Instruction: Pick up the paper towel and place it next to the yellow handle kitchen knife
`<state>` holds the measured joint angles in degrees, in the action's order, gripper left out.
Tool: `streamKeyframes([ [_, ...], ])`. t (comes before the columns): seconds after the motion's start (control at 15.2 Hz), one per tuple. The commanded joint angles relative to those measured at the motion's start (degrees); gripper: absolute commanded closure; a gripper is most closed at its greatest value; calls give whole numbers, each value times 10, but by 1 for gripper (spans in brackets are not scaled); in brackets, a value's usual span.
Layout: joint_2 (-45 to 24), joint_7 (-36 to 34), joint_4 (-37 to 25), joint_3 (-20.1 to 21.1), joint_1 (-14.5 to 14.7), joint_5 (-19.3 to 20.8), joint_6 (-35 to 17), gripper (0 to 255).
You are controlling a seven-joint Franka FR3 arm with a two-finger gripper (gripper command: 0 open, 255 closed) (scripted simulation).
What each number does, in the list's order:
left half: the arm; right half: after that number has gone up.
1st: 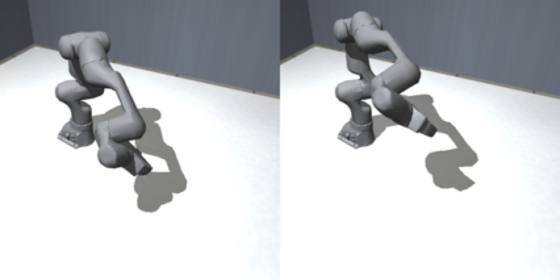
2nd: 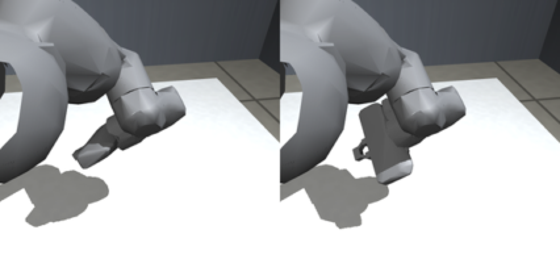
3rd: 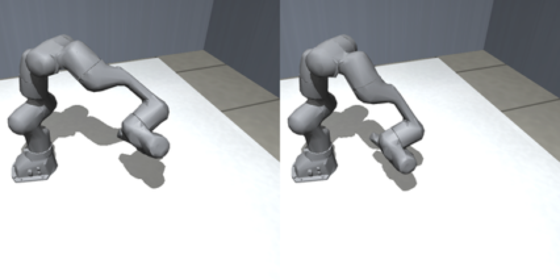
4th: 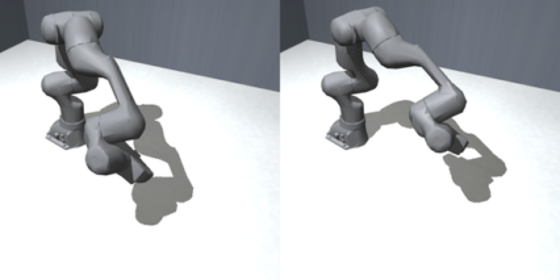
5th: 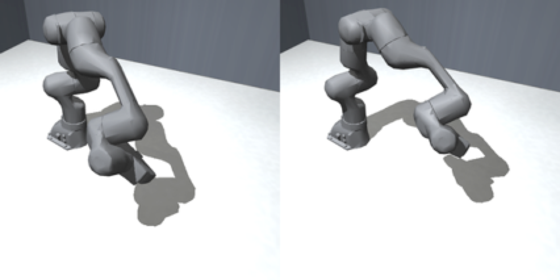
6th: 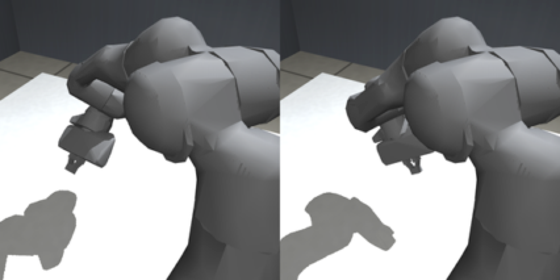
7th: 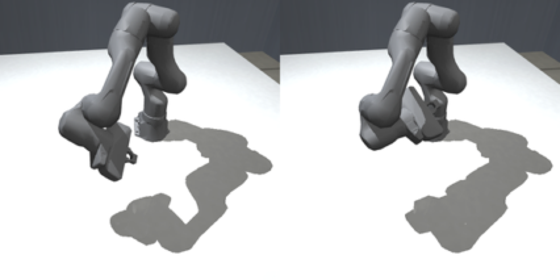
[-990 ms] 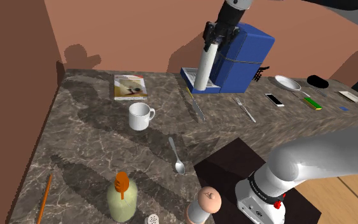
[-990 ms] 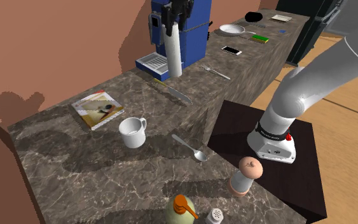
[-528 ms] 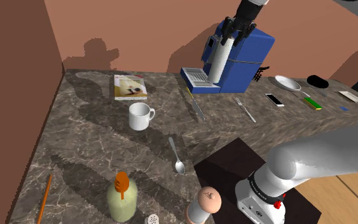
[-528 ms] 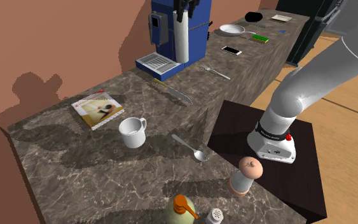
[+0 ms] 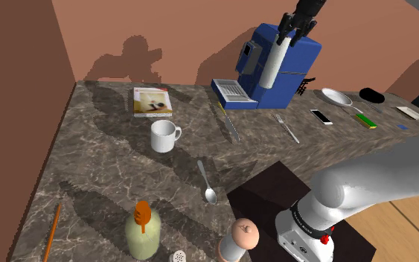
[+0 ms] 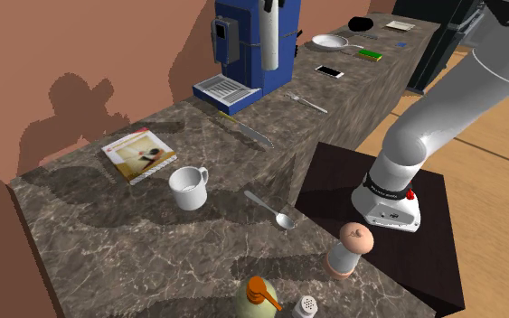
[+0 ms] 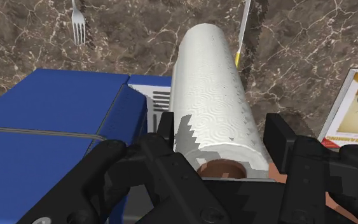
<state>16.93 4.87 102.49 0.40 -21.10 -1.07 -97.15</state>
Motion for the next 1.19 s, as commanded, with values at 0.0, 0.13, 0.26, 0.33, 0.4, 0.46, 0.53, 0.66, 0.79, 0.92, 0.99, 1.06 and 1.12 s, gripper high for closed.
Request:
streamKeyframes([
  [0.0, -20, 29, -26, -19, -9, 0, 6, 255],
  [0.13, -43, 54, -59, -36, -18, -2, 17, 255],
  [0.26, -60, 74, -76, -49, -25, -5, 18, 255],
  [0.33, -57, 74, -65, -49, -25, -4, 9, 255],
  [0.4, -54, 75, -54, -49, -25, -4, 1, 255],
  [0.46, -51, 75, -43, -49, -25, -4, -7, 255],
  [0.53, -49, 75, -32, -49, -25, -4, -15, 255],
  [0.66, -44, 75, -11, -49, -25, -4, -31, 255],
  [0.79, -40, 75, 9, -48, -25, -3, -47, 255],
  [0.92, -36, 76, 28, -48, -25, -3, -63, 255],
  [0.99, -35, 76, 37, -48, -25, -3, -71, 255],
  [1.06, -33, 76, 47, -48, -25, -3, -78, 255],
  [1.12, -32, 76, 56, -48, -25, -3, -86, 255],
])
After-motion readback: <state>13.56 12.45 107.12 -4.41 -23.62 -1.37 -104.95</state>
